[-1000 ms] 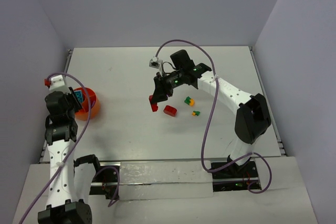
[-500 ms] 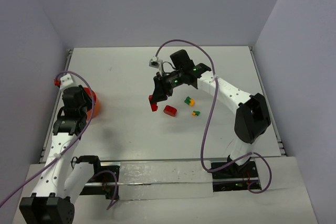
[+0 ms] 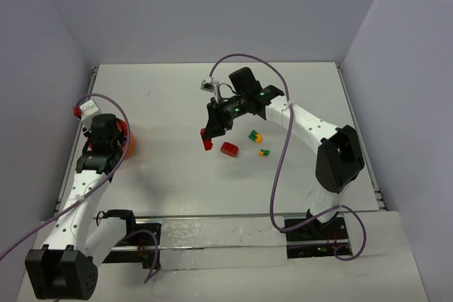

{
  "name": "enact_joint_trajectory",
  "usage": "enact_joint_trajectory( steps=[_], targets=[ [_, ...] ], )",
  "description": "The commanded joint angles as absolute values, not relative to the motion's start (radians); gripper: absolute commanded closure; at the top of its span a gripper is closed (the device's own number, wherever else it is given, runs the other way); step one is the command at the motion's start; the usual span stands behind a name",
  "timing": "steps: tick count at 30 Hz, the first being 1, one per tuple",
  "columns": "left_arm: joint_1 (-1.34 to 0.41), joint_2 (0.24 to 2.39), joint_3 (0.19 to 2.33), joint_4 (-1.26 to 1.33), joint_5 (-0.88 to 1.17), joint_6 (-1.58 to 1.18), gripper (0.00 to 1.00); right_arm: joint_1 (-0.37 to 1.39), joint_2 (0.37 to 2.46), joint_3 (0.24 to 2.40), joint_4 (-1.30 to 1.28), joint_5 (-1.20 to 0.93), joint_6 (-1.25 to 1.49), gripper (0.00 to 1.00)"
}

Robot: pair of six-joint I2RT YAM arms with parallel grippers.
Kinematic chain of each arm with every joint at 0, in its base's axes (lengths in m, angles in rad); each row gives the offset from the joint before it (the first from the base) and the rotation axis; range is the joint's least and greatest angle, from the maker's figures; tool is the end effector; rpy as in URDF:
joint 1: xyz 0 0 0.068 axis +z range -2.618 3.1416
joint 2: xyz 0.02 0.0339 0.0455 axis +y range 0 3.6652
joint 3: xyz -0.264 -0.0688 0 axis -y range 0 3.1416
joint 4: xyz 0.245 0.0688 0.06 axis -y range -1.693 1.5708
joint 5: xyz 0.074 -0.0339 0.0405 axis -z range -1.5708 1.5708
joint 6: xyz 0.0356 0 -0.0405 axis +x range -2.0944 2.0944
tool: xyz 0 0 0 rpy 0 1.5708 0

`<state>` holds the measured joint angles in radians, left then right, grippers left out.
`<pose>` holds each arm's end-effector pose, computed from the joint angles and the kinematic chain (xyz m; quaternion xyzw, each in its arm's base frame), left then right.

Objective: Sort the legos into containers by color

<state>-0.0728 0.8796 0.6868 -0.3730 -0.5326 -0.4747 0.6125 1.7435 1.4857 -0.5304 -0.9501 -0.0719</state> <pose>0.1928 0.0041 0.2727 -0.2930 0.8032 0.0964 0.5097 0.2978 0.2447 0.3020 -0.4402 0.7159 0.4980 0.2139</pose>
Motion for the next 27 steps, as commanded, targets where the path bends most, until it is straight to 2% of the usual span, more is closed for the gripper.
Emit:
enact_joint_trajectory(
  steps=[1,5,12,17,21,24,25,27],
  targets=[
    [-0.08,0.89,0.694,-0.311,-0.562,-0.493,1.0,0.607,1.752,1.501,-0.504,-0.961,-0.077,1.0],
    [-0.08,0.91,0.699,-0.308,-0.567,-0.499,0.93,0.605,1.752,1.499,-0.504,-0.965,-0.078,1.0],
    [-0.082,0.945,0.703,-0.29,-0.565,-0.506,0.88,0.596,1.75,1.496,-0.505,-0.971,-0.078,1.0],
    [-0.086,0.964,0.706,-0.283,-0.571,-0.51,0.76,0.593,1.751,1.491,-0.508,-0.975,-0.084,1.0],
    [-0.089,0.971,0.703,-0.276,-0.583,-0.508,0.74,0.591,1.752,1.494,-0.512,-0.977,-0.087,1.0],
    [-0.091,0.971,0.699,-0.272,-0.589,-0.504,0.64,0.589,1.752,1.495,-0.516,-0.979,-0.091,1.0],
    [-0.091,0.972,0.698,-0.27,-0.589,-0.503,0.56,0.588,1.754,1.498,-0.519,-0.979,-0.092,1.0],
    [-0.092,0.971,0.696,-0.267,-0.593,-0.498,0.52,0.588,1.756,1.501,-0.523,-0.982,-0.095,1.0]
  ],
)
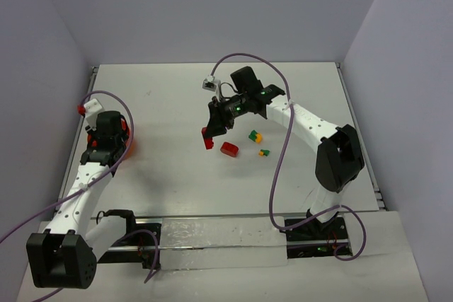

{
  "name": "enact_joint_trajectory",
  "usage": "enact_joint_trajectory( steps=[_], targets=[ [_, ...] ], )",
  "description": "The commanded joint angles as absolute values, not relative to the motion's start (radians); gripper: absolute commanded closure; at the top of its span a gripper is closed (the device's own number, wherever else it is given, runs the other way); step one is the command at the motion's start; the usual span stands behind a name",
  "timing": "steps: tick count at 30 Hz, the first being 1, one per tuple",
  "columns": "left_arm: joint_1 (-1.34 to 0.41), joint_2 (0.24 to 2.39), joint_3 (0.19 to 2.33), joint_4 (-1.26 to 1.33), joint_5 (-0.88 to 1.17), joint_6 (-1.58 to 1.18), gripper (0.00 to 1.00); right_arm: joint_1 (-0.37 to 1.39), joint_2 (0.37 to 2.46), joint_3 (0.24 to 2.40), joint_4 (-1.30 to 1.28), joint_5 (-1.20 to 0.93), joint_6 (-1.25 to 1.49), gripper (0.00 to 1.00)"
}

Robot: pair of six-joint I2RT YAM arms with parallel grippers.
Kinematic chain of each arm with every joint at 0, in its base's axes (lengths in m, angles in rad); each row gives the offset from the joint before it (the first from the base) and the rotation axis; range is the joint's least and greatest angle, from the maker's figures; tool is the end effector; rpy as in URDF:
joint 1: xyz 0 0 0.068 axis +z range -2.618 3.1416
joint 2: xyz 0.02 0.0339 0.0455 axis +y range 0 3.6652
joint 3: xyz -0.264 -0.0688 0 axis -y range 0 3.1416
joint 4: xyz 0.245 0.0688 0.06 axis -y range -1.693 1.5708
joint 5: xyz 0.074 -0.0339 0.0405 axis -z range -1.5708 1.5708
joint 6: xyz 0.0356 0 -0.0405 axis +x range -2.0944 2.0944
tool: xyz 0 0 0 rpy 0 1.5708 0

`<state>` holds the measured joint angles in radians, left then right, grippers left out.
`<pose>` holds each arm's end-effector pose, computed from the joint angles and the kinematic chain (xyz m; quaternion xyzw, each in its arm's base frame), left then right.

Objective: Sort the legos into containers by color

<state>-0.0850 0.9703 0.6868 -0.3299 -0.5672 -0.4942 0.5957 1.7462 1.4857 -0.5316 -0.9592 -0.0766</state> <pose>0.2088 0.0014 0.2605 -0.2993 0.8082 0.1117 0.4947 0.3020 0.2399 0.3011 -0.4361 0.7171 0.4990 0.2159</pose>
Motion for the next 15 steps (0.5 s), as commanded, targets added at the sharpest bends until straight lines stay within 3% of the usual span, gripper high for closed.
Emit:
enact_joint_trajectory(
  steps=[1,8,15],
  targets=[
    [-0.092,0.971,0.696,-0.267,-0.595,-0.497,0.51,0.588,1.757,1.503,-0.525,-0.982,-0.097,1.0],
    [-0.094,0.961,0.699,-0.268,-0.605,-0.486,0.34,0.587,1.758,1.506,-0.526,-0.983,-0.097,1.0],
    [-0.143,0.883,0.741,-0.289,-0.483,-0.449,0.36,0.587,1.747,1.512,-0.526,-0.985,-0.088,1.0]
  ],
)
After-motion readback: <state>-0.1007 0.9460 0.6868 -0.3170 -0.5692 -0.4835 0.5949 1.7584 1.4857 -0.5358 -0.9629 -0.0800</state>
